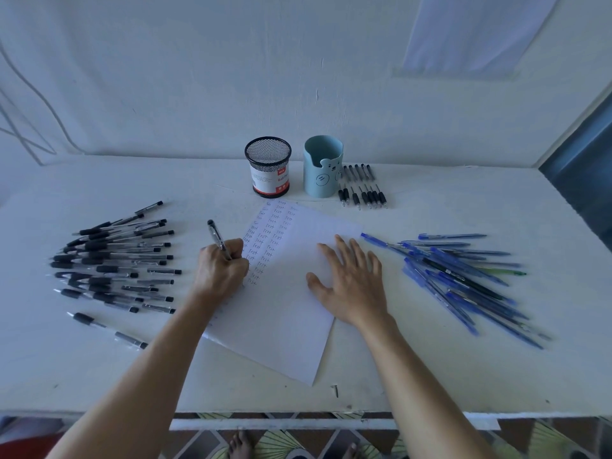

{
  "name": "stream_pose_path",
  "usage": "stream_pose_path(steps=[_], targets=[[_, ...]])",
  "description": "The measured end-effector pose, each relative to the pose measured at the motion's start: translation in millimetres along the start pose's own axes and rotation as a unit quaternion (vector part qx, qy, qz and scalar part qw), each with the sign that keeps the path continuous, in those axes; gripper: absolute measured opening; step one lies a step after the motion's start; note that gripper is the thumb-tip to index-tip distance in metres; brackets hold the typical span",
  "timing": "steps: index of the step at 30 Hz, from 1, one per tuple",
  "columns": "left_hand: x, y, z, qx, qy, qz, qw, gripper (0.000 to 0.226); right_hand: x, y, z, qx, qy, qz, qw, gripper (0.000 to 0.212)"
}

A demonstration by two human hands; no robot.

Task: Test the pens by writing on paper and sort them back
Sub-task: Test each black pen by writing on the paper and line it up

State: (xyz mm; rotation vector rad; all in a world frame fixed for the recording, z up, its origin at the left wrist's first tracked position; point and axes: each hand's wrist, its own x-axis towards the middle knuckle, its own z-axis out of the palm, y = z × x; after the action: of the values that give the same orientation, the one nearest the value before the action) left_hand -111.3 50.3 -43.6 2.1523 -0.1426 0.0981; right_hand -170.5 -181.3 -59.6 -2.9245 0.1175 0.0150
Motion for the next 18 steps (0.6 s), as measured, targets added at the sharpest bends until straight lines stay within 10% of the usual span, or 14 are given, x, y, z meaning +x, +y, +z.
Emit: stream_pose_path(steps=[18], targets=[[-0.7,0.6,1.5,0.010,0.002,0.002,1.000,0.020,-1.3,-1.7,-0.3,0.002,0.001,0.003,1.000,0.087]])
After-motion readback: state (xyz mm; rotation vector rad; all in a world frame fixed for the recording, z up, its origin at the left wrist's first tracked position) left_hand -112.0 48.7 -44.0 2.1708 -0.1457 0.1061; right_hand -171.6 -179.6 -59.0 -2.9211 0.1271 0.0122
